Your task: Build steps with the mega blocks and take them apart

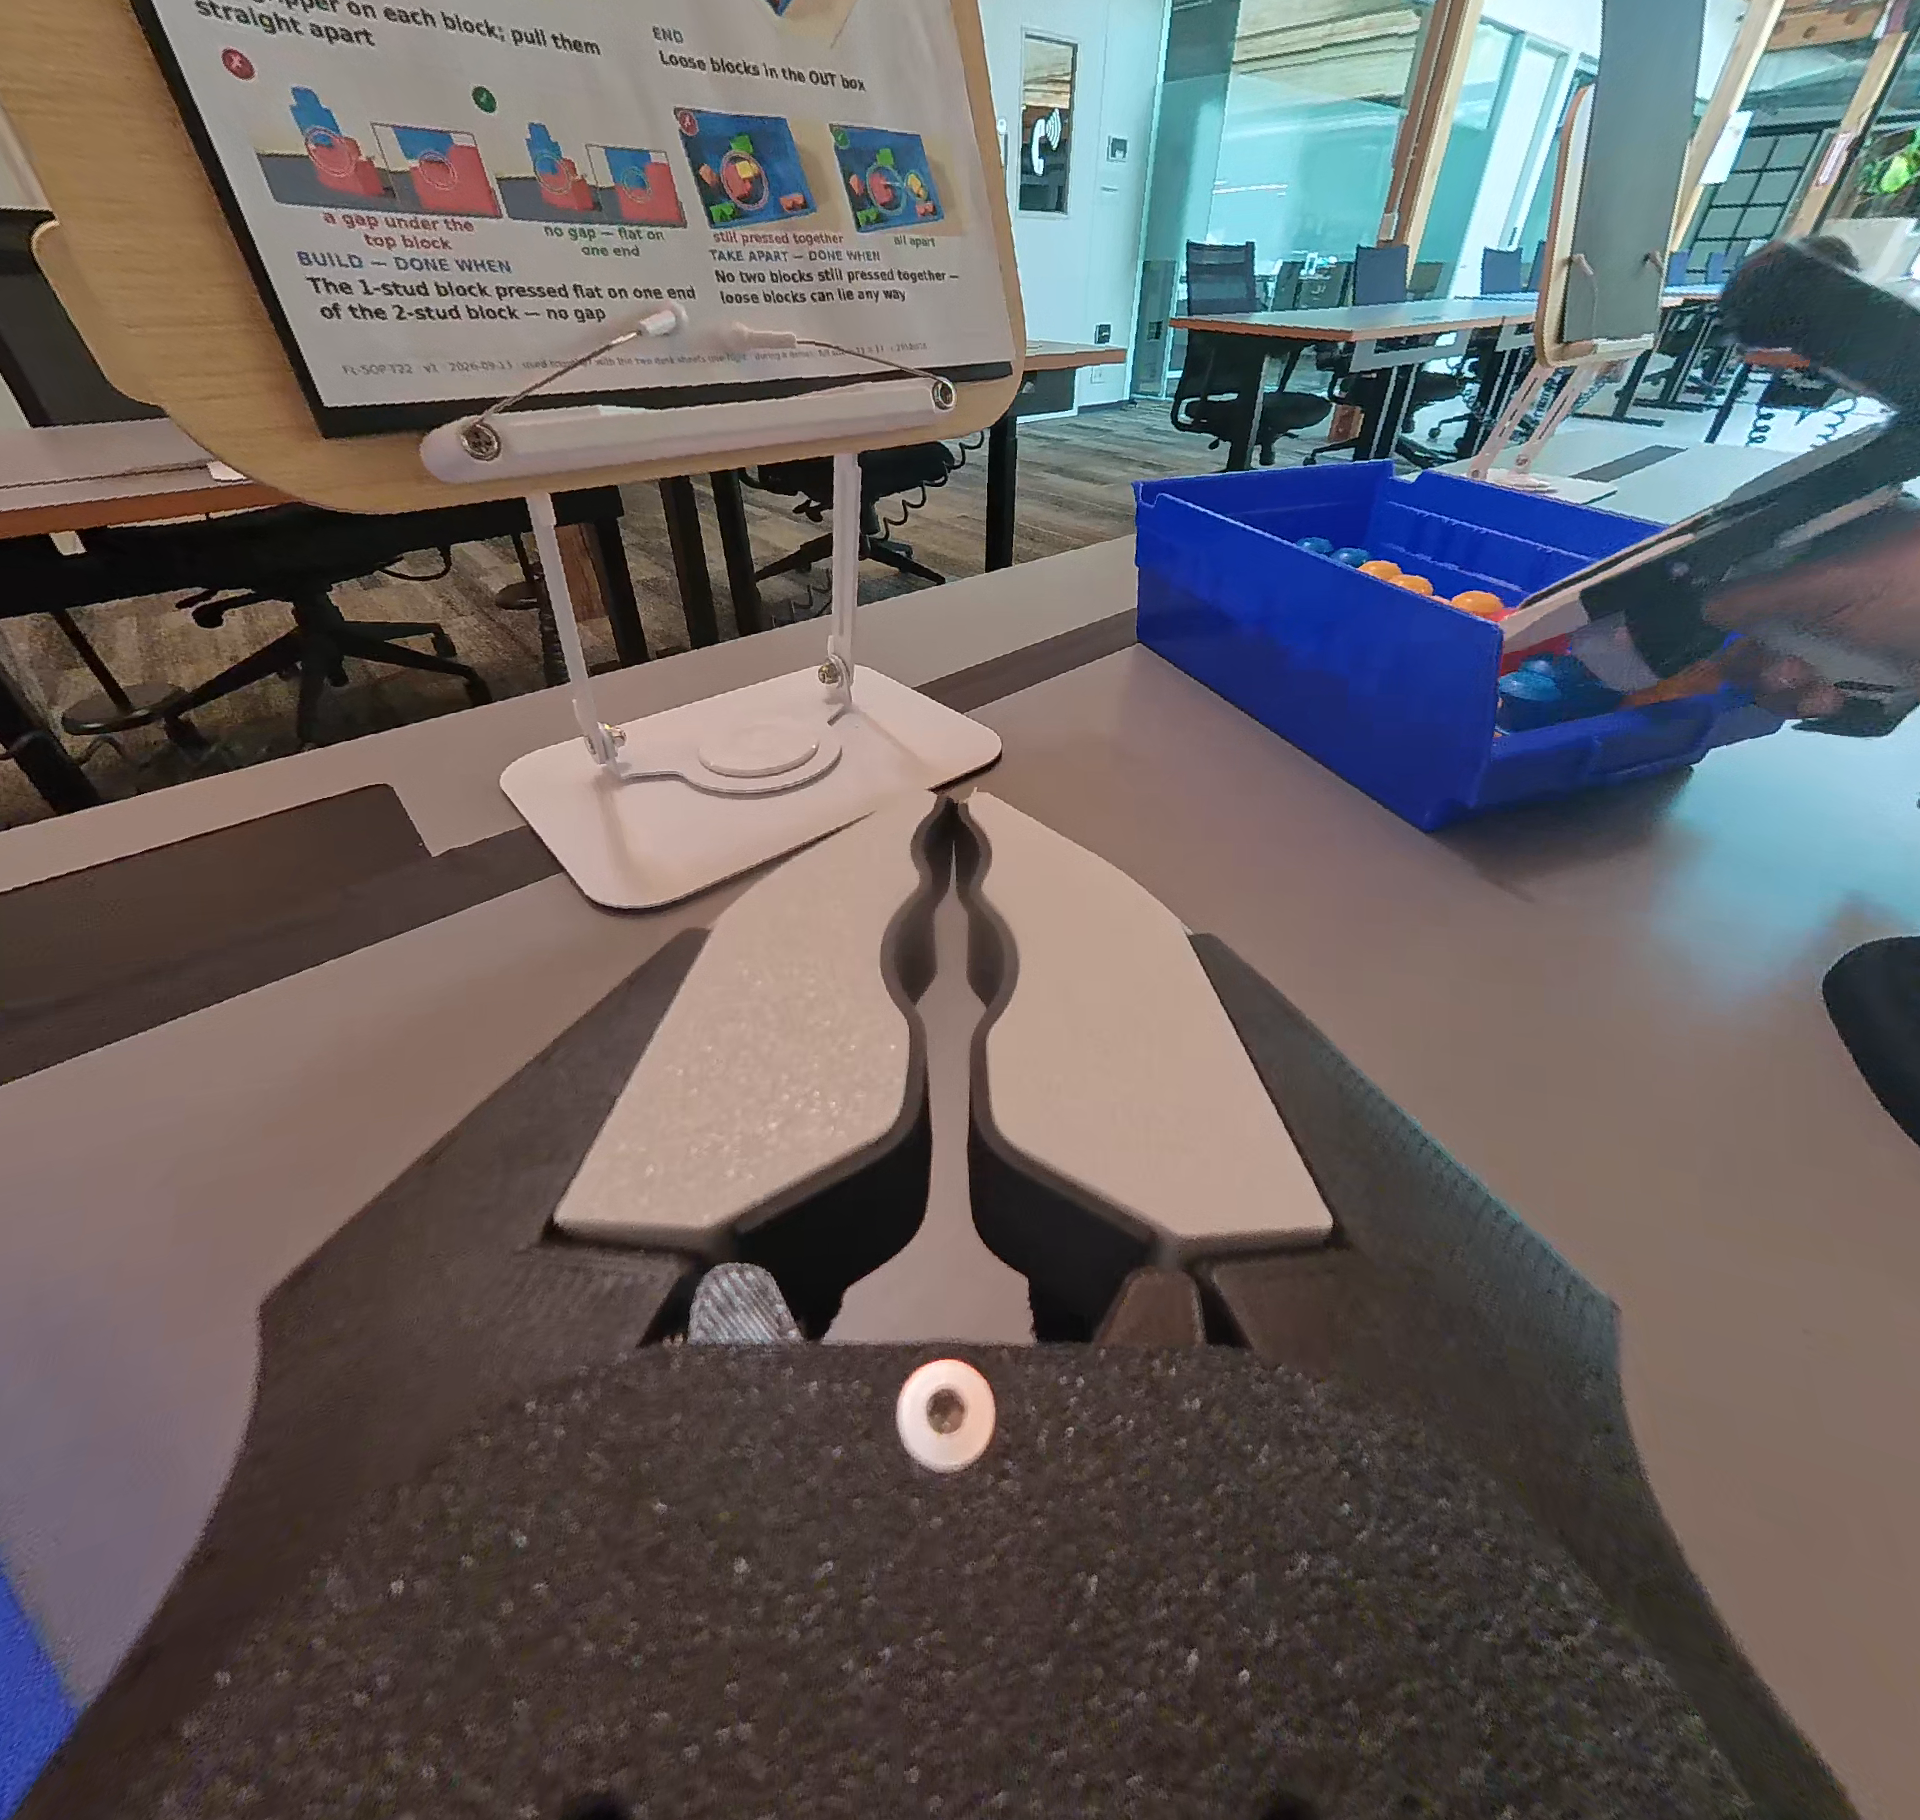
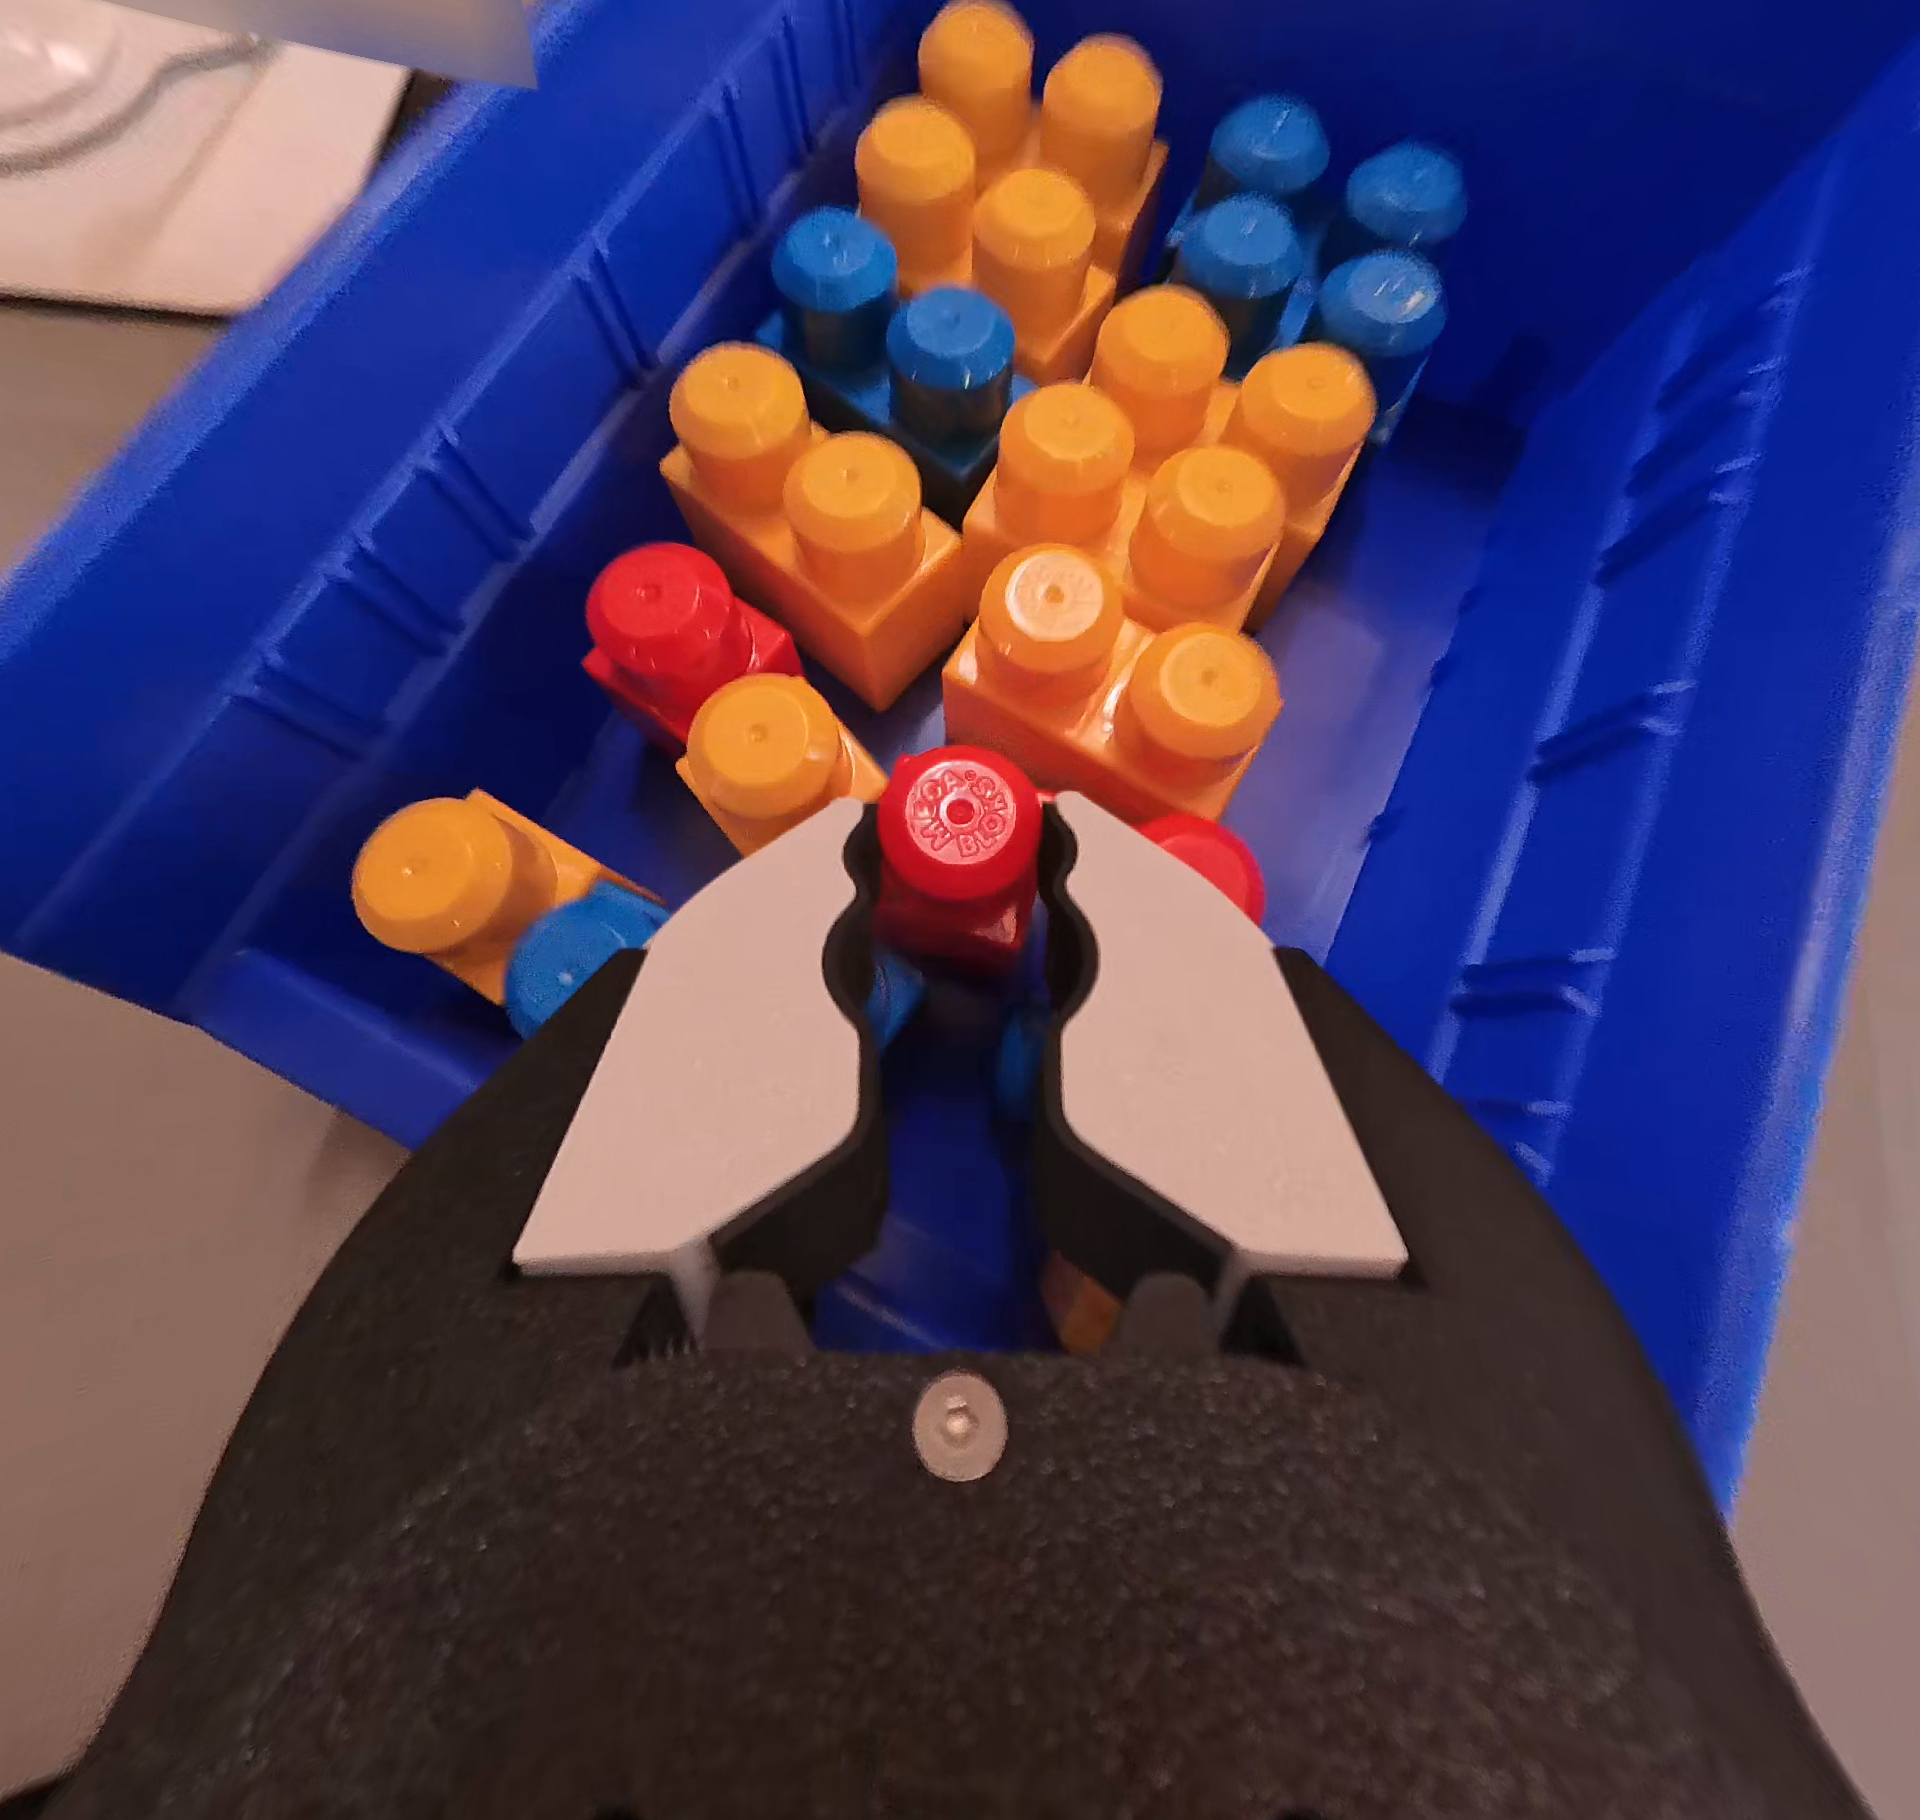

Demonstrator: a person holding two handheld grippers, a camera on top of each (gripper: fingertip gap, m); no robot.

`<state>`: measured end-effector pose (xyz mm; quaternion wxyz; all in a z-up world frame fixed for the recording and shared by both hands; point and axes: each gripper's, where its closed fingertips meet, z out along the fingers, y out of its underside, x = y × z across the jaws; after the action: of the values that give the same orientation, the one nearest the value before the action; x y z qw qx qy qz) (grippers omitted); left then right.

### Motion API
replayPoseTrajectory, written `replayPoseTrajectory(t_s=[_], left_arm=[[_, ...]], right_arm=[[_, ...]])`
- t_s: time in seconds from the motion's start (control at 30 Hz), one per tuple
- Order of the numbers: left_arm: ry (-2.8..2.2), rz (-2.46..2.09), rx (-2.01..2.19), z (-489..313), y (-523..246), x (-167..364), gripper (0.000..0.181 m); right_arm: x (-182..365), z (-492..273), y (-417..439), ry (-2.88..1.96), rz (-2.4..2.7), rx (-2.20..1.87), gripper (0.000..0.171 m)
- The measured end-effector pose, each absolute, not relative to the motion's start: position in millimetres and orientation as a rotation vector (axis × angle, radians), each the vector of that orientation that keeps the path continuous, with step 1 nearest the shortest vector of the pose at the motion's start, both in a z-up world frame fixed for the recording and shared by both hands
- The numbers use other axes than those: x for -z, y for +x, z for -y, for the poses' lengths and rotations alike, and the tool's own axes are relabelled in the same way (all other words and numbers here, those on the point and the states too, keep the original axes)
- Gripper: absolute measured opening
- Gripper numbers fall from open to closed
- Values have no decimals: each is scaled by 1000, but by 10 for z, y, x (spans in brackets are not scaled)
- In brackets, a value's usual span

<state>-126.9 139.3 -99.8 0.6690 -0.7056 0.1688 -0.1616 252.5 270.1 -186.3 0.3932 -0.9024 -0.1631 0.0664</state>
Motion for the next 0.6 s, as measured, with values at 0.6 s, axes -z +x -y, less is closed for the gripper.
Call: replayPoseTrajectory(t_s=[0.6], left_arm=[[-1609,-403,377,-1394,-1224,1050,0]], right_arm=[[1491,-2501,2558,-2320,1010,-85,36]])
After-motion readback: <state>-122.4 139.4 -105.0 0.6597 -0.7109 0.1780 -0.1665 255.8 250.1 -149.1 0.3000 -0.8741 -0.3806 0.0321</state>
